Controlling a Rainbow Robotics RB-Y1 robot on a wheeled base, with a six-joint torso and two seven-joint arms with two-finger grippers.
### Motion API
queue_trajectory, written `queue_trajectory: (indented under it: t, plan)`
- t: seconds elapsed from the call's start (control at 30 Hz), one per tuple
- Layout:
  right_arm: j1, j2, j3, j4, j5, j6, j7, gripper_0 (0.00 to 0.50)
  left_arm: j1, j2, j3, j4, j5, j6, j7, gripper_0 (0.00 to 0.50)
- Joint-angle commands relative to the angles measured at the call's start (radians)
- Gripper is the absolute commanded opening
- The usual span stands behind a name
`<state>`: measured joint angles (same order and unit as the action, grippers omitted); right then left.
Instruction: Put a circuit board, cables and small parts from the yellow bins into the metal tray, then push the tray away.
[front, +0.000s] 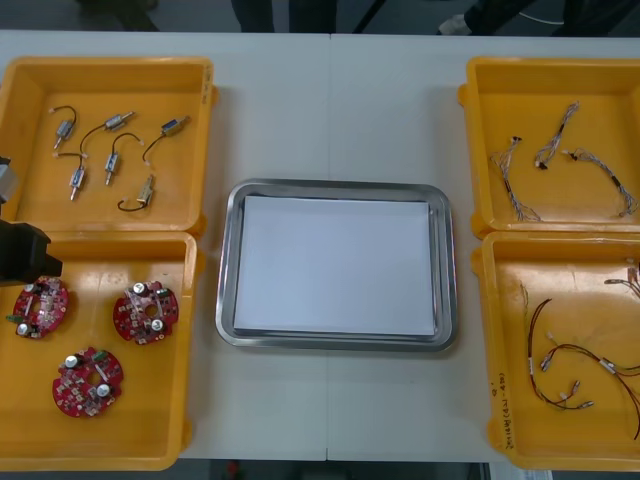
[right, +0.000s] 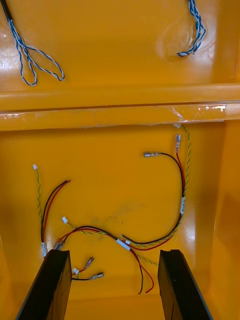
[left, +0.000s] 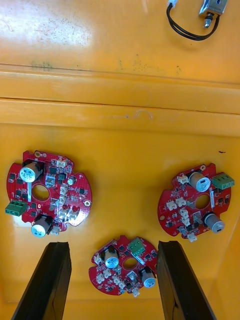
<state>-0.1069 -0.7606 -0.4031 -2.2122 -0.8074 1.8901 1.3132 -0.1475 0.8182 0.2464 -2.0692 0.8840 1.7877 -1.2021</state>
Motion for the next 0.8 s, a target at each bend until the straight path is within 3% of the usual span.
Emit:
queue_trajectory:
  t: [0.03,0.8]
  plan:
    - [0.01,-0.005,-0.011,-0.011,-0.001,-0.008,0.031,0.5,-0.027,0.041,0.014,-0.006,0.001,0.009,-0.034,0.5]
    - [0.01,-0.005,-0.011,-0.011,-0.001,-0.008,0.031,0.5,-0.027,0.041,0.014,-0.006,0.001,0.009,-0.034,0.5]
